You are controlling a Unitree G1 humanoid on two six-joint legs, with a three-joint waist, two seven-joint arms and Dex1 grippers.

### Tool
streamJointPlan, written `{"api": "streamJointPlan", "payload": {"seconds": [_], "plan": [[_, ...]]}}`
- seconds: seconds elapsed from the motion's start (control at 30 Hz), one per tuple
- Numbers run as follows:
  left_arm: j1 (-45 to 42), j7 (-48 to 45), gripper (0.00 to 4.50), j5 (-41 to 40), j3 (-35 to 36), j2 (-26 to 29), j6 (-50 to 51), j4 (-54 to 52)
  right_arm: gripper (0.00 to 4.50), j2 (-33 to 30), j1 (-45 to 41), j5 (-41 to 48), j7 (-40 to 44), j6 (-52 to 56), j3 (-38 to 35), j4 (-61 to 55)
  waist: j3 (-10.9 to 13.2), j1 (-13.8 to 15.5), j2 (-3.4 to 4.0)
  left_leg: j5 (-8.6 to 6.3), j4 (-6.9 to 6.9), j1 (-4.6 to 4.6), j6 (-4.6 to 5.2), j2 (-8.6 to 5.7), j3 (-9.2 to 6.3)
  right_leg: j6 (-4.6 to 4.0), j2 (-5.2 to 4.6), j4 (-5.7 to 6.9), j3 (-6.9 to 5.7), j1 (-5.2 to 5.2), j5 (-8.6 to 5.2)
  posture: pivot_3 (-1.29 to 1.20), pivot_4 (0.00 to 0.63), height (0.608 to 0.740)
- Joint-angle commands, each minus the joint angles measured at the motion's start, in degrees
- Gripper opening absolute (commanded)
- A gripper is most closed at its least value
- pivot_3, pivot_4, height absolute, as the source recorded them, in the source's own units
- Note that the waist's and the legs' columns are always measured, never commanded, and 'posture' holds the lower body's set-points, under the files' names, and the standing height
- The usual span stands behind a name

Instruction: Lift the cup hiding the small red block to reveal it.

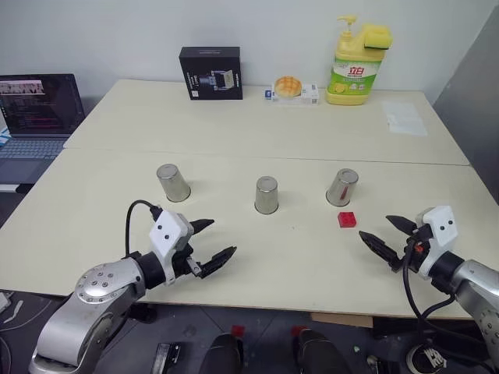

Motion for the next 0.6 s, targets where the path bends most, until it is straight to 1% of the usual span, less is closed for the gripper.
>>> {"api": "streamJointPlan", "payload": {"seconds": [0.03, 0.6], "plan": [[-0.4, -0.3, 4.50, -0.5, 1.2, 0.2, -0.6, -1.4, 4.44, -0.4, -0.8, -0.1, -0.1, -0.7, -0.5, -0.9, 0.0, 0.0, 0.00, 0.00, 0.00, 0.00, 0.00, 0.00, 0.00, 0.00, 0.00, 0.00, 0.00, 0.00, 0.00, 0.00, 0.150, 0.740], [-1.1, -0.8, 4.50, -0.8, 1.3, 0.7, -0.3, -1.1, 4.44, 0.0, -0.3, 0.0, -0.4, -0.6, -0.5, -1.4, 0.0, 0.0, 0.00, 0.00, 0.00, 0.00, 0.00, 0.00, 0.00, 0.00, 0.00, 0.00, 0.00, 0.00, 0.00, 0.00, 0.150, 0.740]]}}
